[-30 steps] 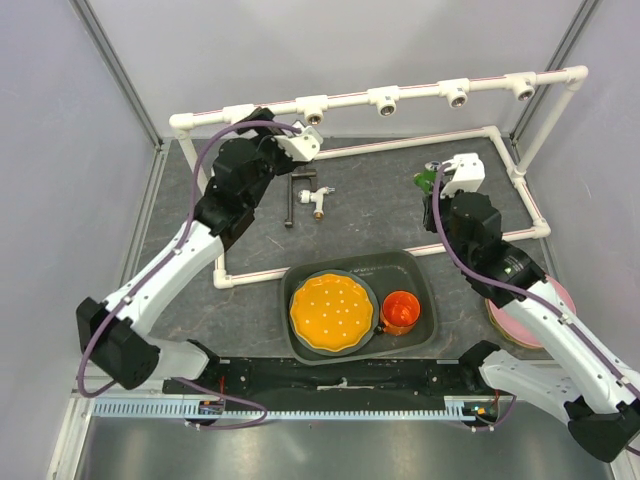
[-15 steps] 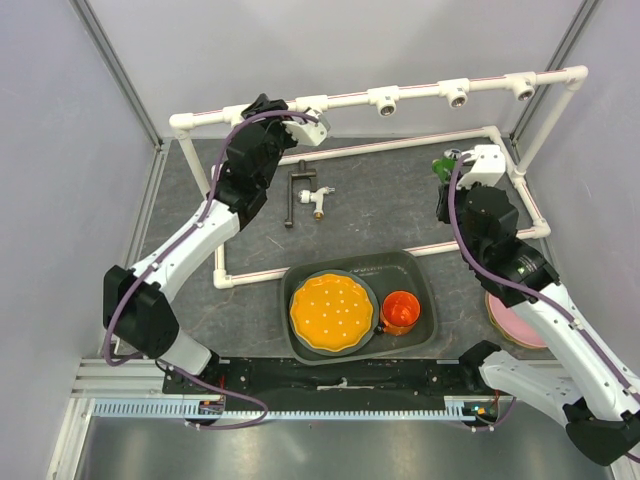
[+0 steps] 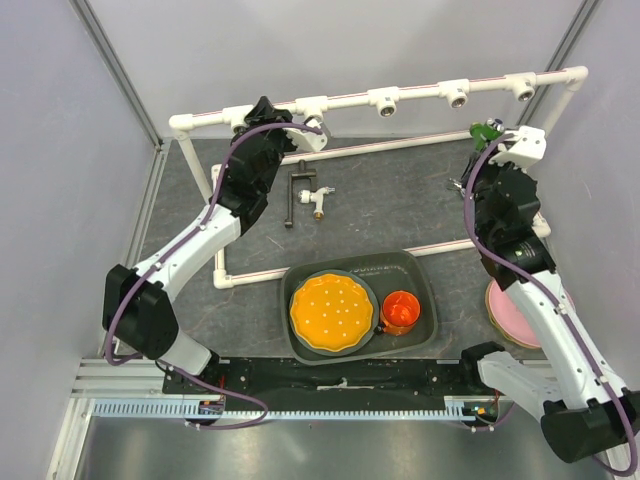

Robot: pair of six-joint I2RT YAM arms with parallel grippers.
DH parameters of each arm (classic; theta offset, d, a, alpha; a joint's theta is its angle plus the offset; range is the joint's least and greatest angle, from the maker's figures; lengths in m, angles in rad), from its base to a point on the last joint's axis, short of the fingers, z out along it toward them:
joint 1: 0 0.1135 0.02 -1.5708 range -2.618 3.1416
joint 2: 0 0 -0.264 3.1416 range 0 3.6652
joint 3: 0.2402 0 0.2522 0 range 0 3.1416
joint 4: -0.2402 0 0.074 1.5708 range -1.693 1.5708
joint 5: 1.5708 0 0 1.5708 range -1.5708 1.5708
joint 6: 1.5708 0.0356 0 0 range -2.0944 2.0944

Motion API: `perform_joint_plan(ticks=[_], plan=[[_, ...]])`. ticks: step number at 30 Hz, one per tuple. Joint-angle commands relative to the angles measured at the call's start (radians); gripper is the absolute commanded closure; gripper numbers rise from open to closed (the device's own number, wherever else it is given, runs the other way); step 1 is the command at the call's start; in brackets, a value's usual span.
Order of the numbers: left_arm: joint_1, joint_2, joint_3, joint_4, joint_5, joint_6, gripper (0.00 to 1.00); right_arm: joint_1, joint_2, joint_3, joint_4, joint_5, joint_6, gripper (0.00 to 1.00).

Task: Install the water faucets

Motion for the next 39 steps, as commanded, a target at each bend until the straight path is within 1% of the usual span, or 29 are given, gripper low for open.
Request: perform_joint_plan(ticks=[1, 3, 5, 6, 10, 13, 16, 18, 22, 39], plan=[[0.004, -0.042, -0.039, 0.044, -0.020, -0.113, 0.89, -0.111, 0.009, -0.039, 0.205, -0.190, 0.064, 1.00], [0.004, -0.044, -0.040, 0.041, -0.019, -0.121, 0.92, -0.158, 0.011, -0.059, 0.244, -0.276, 0.085, 1.00], [0.004, -0.042, -0.039, 0.032, -0.022, -0.130, 0.94, -0.184, 0.017, -0.081, 0.293, -0.325, 0.100, 1.00], [0.004, -0.039, -0.037, 0.029, -0.022, -0.131, 0.96, -0.203, 0.022, -0.090, 0.311, -0.379, 0.113, 1.00], [0.002, -0.033, -0.034, 0.021, -0.029, -0.131, 0.98, -0.235, 0.029, -0.142, 0.400, -0.471, 0.120, 1.00], [0.002, -0.027, -0.032, 0.020, -0.040, -0.130, 0.98, -0.253, 0.037, -0.151, 0.424, -0.510, 0.117, 1.00], [0.001, -0.025, -0.029, 0.017, -0.042, -0.131, 0.98, -0.267, 0.049, -0.153, 0.448, -0.521, 0.117, 1.00], [-0.002, -0.024, -0.031, 0.014, -0.043, -0.131, 0.98, -0.275, 0.058, -0.156, 0.473, -0.556, 0.119, 1.00], [-0.007, -0.022, -0.028, 0.007, -0.049, -0.128, 0.98, -0.286, 0.074, -0.148, 0.503, -0.559, 0.128, 1.00], [-0.013, -0.030, -0.013, -0.020, -0.057, -0.133, 0.98, -0.312, 0.118, -0.133, 0.531, -0.603, 0.130, 1.00]])
